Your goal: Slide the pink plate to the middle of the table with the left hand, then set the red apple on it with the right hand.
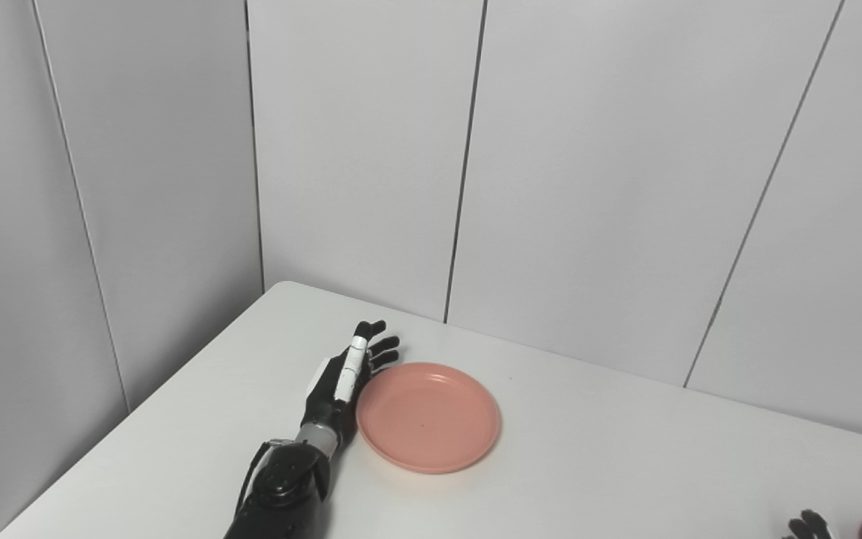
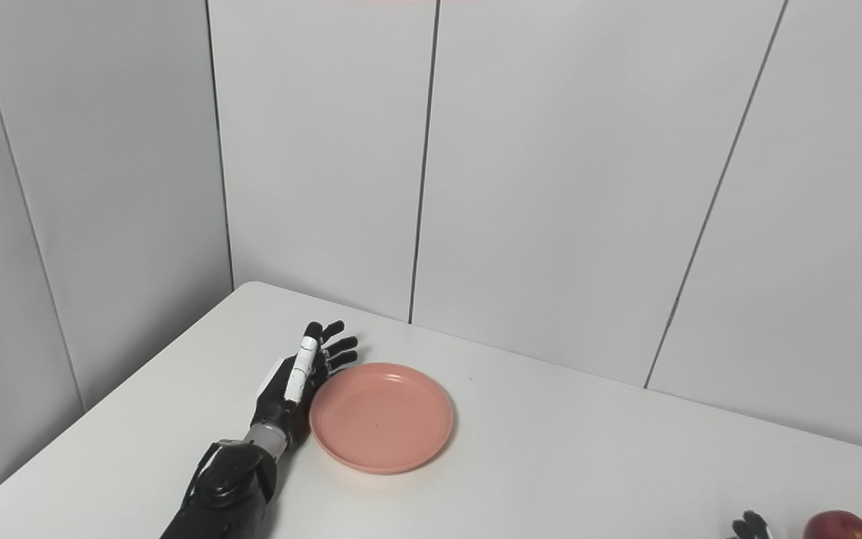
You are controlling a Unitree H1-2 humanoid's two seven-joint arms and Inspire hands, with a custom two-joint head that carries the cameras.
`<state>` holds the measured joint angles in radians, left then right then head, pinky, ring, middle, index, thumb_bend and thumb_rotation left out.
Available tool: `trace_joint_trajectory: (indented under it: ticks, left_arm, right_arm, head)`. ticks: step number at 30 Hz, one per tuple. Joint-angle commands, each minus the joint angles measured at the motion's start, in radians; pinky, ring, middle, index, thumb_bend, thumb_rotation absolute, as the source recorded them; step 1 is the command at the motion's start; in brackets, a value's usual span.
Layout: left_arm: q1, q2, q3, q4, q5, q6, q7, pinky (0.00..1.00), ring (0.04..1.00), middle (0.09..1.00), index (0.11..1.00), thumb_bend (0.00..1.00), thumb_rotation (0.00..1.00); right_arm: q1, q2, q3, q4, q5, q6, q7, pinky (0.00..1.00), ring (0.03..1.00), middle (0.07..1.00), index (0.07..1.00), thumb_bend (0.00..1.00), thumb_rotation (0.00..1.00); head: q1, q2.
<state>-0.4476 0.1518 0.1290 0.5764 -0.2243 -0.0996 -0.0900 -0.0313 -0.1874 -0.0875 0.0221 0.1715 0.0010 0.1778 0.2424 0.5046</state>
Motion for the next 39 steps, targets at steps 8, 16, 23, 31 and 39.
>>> trace_joint_trajectory:
  ticks: [8,16,23,31,39]
  left_arm:
    - [0.010,-0.073,-0.070,-0.055,0.037,0.028,-0.037,0.73,0.796,0.804,0.844,0.83,0.98]
    - [0.063,-0.083,-0.112,-0.191,0.037,0.132,-0.071,0.74,0.797,0.811,0.849,0.83,0.98]
    - [0.094,-0.093,-0.136,-0.236,0.043,0.170,-0.104,0.75,0.816,0.828,0.864,0.81,0.98]
    - [0.114,-0.098,-0.169,-0.284,0.044,0.202,-0.127,0.76,0.828,0.837,0.871,0.78,0.98]
    - [0.111,-0.120,-0.192,-0.322,0.050,0.245,-0.116,0.76,0.824,0.832,0.871,0.79,0.98]
  right_arm:
    - [0.012,0.039,0.021,0.008,-0.024,0.003,-0.015,0.97,0.957,0.951,0.956,0.81,1.00]
    - [0.014,0.079,0.049,-0.052,-0.066,0.052,-0.053,0.93,0.936,0.935,0.933,0.85,1.00]
    - [0.013,0.129,0.086,-0.118,-0.113,0.114,-0.098,0.93,0.930,0.921,0.926,0.85,1.00]
    - [0.008,0.151,0.126,-0.165,-0.160,0.160,-0.130,0.91,0.926,0.928,0.931,0.87,1.00]
    - [0.000,0.148,0.128,-0.174,-0.153,0.170,-0.132,0.91,0.922,0.925,0.928,0.89,1.00]
  head:
    - [-0.064,0.036]
    - [-0.215,0.092]
    - [-0.337,0.124]
    - [-0.383,0.157]
    - [-0.366,0.166]
